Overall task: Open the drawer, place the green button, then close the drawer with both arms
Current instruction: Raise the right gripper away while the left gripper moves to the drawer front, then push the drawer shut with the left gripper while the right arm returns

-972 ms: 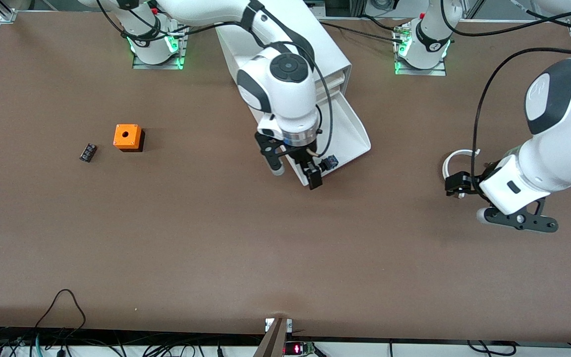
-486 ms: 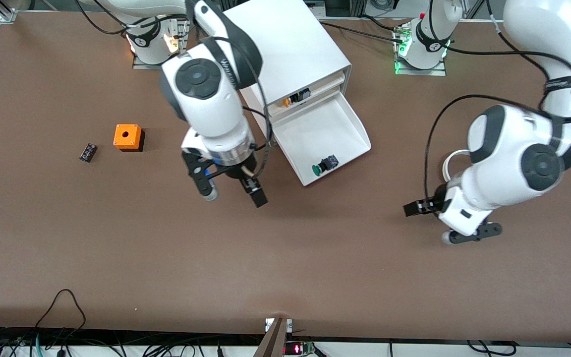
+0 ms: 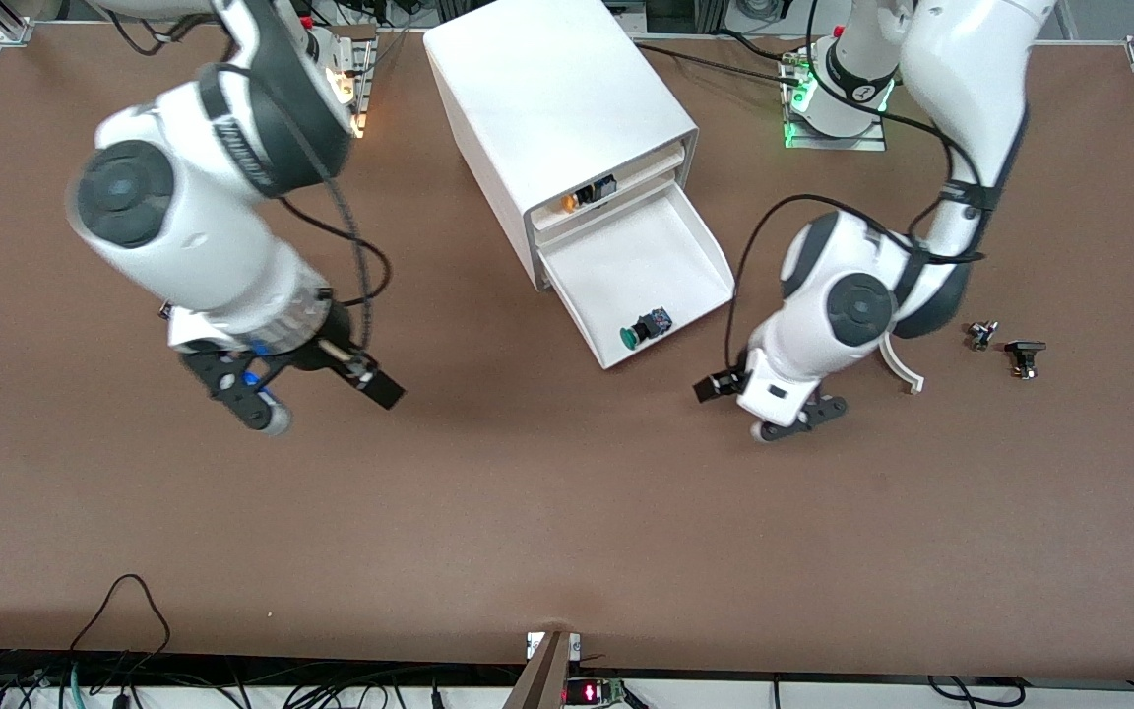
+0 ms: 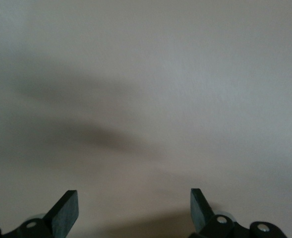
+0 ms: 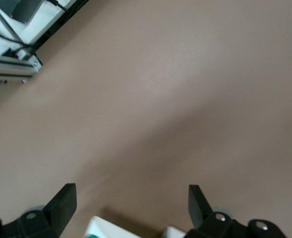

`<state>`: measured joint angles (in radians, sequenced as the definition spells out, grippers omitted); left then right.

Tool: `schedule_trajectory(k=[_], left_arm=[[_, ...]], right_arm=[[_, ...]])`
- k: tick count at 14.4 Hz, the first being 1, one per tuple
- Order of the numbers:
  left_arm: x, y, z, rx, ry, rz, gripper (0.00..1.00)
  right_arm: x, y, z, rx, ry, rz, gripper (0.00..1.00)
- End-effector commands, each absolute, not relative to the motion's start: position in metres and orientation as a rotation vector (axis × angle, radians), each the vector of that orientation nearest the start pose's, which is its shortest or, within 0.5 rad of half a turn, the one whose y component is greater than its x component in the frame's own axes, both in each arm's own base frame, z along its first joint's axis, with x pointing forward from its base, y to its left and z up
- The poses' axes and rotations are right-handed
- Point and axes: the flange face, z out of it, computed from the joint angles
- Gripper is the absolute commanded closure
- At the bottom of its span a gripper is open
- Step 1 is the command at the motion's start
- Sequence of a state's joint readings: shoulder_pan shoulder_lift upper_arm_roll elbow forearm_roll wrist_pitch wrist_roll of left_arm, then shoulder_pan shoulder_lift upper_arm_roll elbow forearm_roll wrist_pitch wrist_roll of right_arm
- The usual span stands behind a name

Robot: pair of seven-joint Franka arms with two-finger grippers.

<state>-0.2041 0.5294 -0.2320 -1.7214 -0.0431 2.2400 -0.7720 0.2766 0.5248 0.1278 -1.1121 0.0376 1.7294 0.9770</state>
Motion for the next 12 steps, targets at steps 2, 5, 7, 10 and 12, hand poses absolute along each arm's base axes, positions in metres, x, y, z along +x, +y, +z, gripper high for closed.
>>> schedule_trajectory(k=[2, 5, 7, 10, 12], left_arm=[[0.574, -0.287, 0.251, -3.191, -0.682, 0.115, 0.01], [0.550, -0.311, 0.237, -3.185, -0.672, 0.128, 0.01], [0.533, -0.322, 0.231, -3.167, -0.648, 0.166, 0.01], [0.511, -0.334, 0.222, -3.142, -0.591, 0.255, 0.01], [0.496, -0.346, 0.222, -3.125, -0.531, 0.333, 0.01]], right_arm=[[0.638, 0.171, 0.540, -2.989, 0.512, 0.010, 0.00], [0.624, 0.118, 0.548, -3.049, 0.252, -0.006, 0.00], [0.613, 0.094, 0.554, -3.068, 0.229, -0.011, 0.00], [0.588, 0.079, 0.568, -3.098, 0.150, -0.035, 0.00], [0.576, 0.062, 0.577, -3.106, 0.095, -0.051, 0.00]])
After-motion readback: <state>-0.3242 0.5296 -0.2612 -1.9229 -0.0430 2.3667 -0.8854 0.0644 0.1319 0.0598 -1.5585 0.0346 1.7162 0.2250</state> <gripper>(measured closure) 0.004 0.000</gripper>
